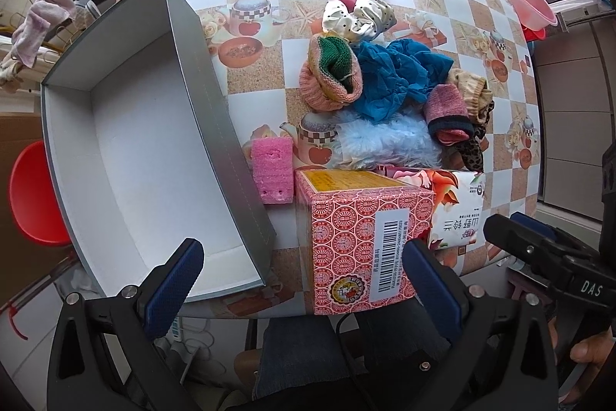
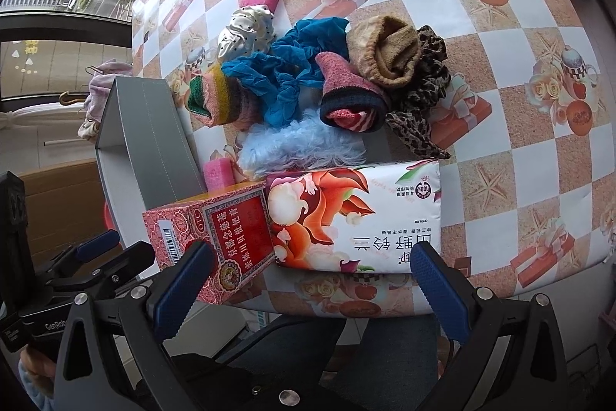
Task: Organize soft objects
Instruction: 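Reach both tools toward the pile of soft items, then grasp the pink-green knitted hat with left tool while right tool grasps beige glove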
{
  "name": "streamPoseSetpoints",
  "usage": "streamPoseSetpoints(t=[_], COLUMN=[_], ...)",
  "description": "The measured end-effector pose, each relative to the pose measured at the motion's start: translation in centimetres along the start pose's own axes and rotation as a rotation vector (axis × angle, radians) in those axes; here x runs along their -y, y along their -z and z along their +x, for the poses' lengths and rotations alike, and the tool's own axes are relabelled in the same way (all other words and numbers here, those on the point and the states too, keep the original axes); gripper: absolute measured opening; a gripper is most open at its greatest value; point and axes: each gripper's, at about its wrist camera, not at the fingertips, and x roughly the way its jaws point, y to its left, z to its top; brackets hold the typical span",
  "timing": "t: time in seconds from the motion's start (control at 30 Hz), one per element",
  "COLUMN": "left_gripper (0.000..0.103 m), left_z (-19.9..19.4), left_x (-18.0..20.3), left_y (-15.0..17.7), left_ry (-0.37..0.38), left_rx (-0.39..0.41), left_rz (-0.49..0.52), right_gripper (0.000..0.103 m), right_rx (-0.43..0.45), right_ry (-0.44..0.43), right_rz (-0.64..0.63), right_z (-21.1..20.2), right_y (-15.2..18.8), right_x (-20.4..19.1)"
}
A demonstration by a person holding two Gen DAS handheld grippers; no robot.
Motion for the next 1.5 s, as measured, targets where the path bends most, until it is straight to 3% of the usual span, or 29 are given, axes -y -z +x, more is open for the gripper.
streamPoseSetpoints(t=[0.33,0.53,0.93,1.2,1.33,1.5], left_gripper=[0.103,0.103,0.103,0.098,0.094,0.093], left_z=[0.1,0.9,6.4,9.0,9.6,10.0], left_x=[-0.1,0.4,2.4,2.9,2.8,2.8], left_y=[-2.8,-6.4,-12.3,-13.3,-13.6,-14.8], left_ry=[0.028,-0.03,-0.107,-0.078,-0.075,-0.097], left_rx=[0.027,0.047,-0.033,-0.082,-0.1,-0.108], left_rz=[0.003,0.025,0.05,0.054,0.066,0.067], right_gripper=[0.103,0.103,0.103,0.103,0.103,0.103], right_rx=[0.009,0.032,0.039,0.099,0.104,0.106], right_ry=[0.013,0.037,0.033,0.042,0.107,0.242], right_rz=[0.036,0.077,0.14,0.162,0.091,-0.149], right_z=[0.0,-0.5,-0.1,0.0,0.9,2.6], right_y=[-0.7,-1.7,-3.2,-7.8,-10.3,-12.4], right_x=[1.2,2.8,5.4,6.4,5.6,2.7])
